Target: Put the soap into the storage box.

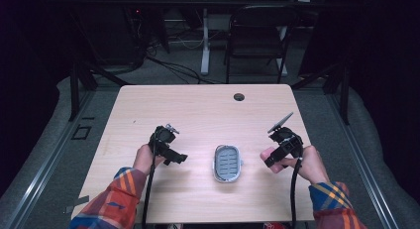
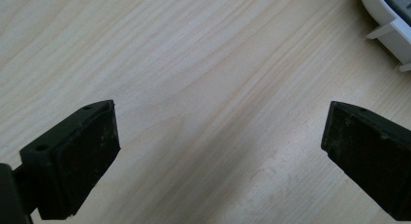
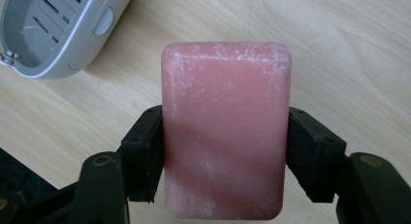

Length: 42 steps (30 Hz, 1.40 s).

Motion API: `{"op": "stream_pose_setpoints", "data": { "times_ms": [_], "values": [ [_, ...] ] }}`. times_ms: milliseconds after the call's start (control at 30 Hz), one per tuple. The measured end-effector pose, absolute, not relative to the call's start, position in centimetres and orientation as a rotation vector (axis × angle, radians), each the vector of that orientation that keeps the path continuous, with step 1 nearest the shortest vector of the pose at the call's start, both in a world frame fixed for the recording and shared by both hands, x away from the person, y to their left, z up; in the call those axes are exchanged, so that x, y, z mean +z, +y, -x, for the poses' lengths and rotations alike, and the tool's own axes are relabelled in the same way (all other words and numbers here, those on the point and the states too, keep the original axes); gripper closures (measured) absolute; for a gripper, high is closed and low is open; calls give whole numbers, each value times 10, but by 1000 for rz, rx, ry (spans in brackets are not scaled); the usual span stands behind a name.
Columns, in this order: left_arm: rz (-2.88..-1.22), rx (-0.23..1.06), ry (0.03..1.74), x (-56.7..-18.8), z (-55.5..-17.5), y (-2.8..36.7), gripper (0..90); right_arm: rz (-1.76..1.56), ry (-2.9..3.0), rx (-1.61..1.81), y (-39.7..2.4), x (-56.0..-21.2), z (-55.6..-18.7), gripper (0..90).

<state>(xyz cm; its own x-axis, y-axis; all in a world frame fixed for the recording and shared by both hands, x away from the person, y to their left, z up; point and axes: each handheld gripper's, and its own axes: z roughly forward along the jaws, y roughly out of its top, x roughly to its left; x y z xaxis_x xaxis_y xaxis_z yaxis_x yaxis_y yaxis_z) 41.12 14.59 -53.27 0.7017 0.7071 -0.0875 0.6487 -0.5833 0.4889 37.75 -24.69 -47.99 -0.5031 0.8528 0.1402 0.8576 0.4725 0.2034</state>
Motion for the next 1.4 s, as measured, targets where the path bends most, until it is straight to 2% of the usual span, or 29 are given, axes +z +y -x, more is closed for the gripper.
{"op": "stream_pose_setpoints", "data": {
  "times_ms": [1400],
  "values": [
    [-2393, 162, 1047, -532, -411, 149, 0, 1459, -2764, -232, -207, -438, -409, 373]
  ]
}}
